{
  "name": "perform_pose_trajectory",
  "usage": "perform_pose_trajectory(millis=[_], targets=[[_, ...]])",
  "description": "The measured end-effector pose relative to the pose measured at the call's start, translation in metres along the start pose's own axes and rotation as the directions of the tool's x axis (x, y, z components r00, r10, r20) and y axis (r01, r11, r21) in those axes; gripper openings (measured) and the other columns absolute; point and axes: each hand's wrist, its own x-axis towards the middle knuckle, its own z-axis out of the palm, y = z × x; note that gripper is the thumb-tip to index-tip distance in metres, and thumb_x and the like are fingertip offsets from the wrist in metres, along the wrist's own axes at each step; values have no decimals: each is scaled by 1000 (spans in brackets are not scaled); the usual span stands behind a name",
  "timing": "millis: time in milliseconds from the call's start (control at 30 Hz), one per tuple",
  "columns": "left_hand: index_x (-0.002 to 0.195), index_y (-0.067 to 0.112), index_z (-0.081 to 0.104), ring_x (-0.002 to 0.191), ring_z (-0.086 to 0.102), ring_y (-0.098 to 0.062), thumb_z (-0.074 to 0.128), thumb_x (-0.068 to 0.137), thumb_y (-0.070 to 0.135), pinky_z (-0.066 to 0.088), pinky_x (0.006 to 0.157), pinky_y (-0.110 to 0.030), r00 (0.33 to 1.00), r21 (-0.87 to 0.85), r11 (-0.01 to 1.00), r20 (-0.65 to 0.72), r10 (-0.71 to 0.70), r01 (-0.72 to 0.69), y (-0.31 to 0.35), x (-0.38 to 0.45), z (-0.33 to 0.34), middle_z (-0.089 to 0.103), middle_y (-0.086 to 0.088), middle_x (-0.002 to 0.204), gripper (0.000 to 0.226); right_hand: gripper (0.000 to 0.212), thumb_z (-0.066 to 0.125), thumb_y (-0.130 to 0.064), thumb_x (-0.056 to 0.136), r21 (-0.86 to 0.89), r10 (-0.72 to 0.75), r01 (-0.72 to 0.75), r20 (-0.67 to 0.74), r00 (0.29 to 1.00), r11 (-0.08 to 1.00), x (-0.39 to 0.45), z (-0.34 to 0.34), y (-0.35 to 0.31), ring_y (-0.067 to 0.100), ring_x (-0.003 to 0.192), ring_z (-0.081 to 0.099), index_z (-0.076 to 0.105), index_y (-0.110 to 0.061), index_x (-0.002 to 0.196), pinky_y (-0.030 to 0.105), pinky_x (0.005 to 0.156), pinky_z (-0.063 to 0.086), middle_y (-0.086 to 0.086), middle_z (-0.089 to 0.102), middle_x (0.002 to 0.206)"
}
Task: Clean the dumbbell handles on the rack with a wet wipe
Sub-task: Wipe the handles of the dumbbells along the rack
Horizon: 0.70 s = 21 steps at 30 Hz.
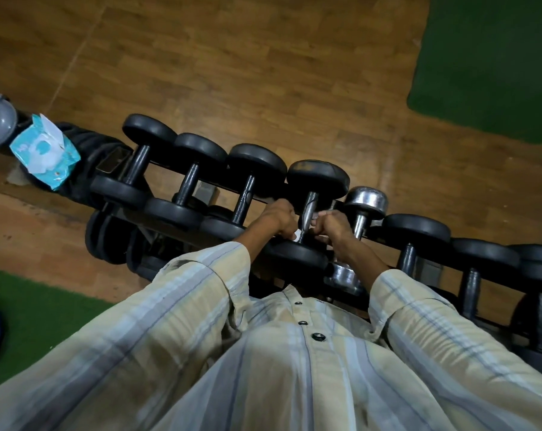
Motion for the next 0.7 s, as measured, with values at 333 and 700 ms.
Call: perform_pose_trajectory(millis=[333,700], targets=[[99,8,63,84,63,-20,58,95,12,48,74,-29,986,-261,965,-166,-35,-9,-5,-14,9,64,-2,81,7,25,80,-17,72,-277,-386,494,362,848,824,-30,-21,3,1,73,67,80,-14,96,22,69,53,-2,76,88],[125,14,56,115,57,-32,54,93,7,38,82,-29,947,-328,943,-316,-60,-50,-31,-30,1,59,-13,125,33,20,60,-38,97,-560,-534,749,778,330,-353,-13,-12,-15,15,101,57,74,-32,109,30,63,46,-13,67,119]])
